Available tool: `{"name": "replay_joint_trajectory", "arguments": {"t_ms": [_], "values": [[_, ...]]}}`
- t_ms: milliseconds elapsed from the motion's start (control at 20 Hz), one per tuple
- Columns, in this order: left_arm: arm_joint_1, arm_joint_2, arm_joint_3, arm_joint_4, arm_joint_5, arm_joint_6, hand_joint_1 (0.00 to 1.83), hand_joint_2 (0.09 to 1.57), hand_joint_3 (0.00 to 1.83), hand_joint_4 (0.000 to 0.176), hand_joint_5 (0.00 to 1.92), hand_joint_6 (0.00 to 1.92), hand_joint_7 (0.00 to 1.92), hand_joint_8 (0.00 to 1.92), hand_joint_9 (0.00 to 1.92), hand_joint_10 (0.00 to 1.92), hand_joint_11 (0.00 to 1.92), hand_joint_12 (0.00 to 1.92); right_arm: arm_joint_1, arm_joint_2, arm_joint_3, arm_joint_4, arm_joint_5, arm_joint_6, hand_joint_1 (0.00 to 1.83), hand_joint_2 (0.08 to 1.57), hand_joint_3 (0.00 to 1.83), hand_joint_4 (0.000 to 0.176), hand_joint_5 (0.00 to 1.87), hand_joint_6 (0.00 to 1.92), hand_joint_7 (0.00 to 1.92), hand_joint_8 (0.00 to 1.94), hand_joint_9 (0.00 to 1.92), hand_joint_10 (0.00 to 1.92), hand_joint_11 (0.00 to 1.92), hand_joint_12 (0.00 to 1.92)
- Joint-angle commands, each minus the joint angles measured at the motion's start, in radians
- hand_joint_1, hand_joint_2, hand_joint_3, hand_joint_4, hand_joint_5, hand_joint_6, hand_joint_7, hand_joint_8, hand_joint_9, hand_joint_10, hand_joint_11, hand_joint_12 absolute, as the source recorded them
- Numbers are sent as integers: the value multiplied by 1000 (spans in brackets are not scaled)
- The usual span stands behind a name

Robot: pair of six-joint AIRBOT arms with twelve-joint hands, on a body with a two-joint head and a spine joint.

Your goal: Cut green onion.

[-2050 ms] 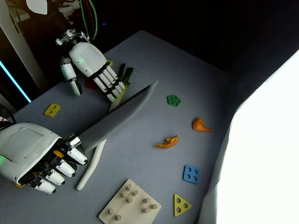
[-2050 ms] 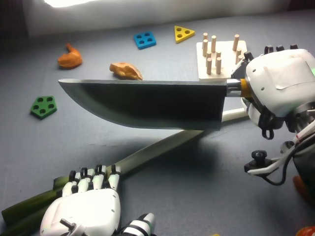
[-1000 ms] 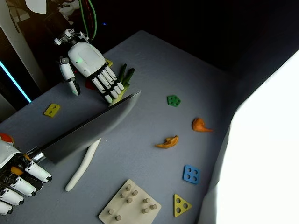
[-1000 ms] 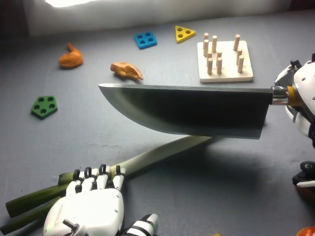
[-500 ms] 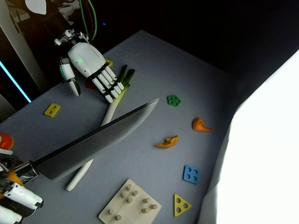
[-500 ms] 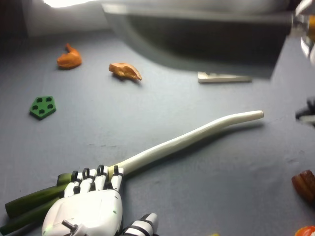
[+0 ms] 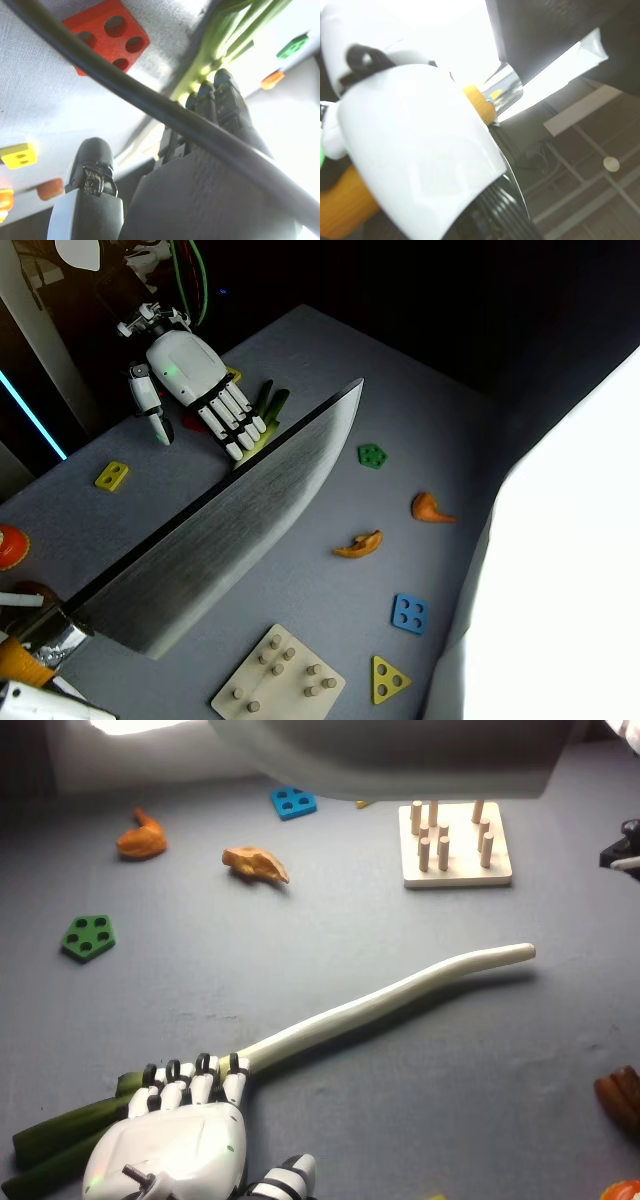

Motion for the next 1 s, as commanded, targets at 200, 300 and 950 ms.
{"name": "replay_joint_trajectory", "arguments": {"t_ms": [200, 300, 950], "values": [[-34, 20, 3, 66, 59, 20, 116, 1354, 5, 0, 18, 6, 6, 2, 6, 3, 0, 0, -5, -74, 184, -111, 89, 146, 1590, 1226, 0, 176, 1374, 1921, 1567, 1941, 1574, 1921, 1618, 1921], [-47, 24, 4, 66, 59, 29, 163, 1348, 1, 0, 48, 13, 35, 8, 17, 5, 0, 0, -14, -120, 255, -106, 96, 149, 1585, 1227, 0, 176, 1329, 1921, 1555, 1941, 1562, 1921, 1606, 1921], [-190, 123, 8, 79, -101, 203, 102, 1362, 4, 0, 44, 9, 57, 15, 53, 15, 0, 0, -26, -287, 534, -56, 29, 176, 1559, 1250, 0, 176, 1232, 1921, 1556, 1941, 1586, 1921, 1626, 1921]]}}
